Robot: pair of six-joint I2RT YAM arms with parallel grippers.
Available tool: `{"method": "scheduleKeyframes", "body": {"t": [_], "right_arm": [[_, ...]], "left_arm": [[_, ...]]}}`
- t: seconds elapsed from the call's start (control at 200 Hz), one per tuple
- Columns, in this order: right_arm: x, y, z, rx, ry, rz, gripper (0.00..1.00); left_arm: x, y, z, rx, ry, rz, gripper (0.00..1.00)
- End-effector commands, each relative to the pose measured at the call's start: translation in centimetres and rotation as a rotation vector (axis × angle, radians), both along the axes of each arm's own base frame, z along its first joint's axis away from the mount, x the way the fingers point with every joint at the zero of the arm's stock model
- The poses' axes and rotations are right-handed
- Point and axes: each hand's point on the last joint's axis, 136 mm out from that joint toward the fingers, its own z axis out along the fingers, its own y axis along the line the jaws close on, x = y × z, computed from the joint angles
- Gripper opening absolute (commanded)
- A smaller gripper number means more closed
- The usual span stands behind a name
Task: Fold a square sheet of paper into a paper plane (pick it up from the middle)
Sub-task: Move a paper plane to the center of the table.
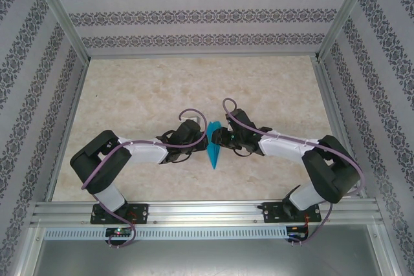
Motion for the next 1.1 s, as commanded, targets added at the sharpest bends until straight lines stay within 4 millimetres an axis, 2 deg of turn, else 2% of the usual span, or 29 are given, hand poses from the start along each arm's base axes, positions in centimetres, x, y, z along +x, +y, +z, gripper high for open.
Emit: {"method": "scheduleKeyframes", "body": {"t": [0.0, 0.325, 0.51, 0.684, 0.804, 0.934, 1.099], "right_arm": [[0.1, -0.6, -0.7, -0.072, 0.002, -0.007, 0.39], [0.1, -0.6, -1.3, -0.096, 0.010, 0.017, 0.48], [0.2, 0.0, -0.9, -0.075, -0.004, 0.041, 0.55], [0.7, -0.1, -0.6, -0.076, -0.021, 0.052, 0.56], [0.1, 0.8, -0.7, -0.020, -0.011, 0.088, 0.58], [-0.6, 0.9, -1.4, -0.004, 0.013, 0.098, 0.60], [-0.2, 0.5, -2.5, -0.002, 0.049, 0.068, 0.61]], "left_arm": [[0.8, 0.7, 0.5, -0.015, -0.021, 0.051, 0.00], [0.6, 1.3, -0.8, 0.010, 0.005, 0.072, 0.00], [0.4, 1.6, -1.6, 0.029, 0.020, 0.077, 0.00], [0.4, 2.0, -2.2, 0.042, 0.032, 0.085, 0.00], [0.3, 2.1, -2.6, 0.046, 0.039, 0.088, 0.00], [0.2, 2.1, -3.0, 0.049, 0.050, 0.089, 0.00], [0.2, 2.4, -3.5, 0.055, 0.070, 0.105, 0.00]]}}
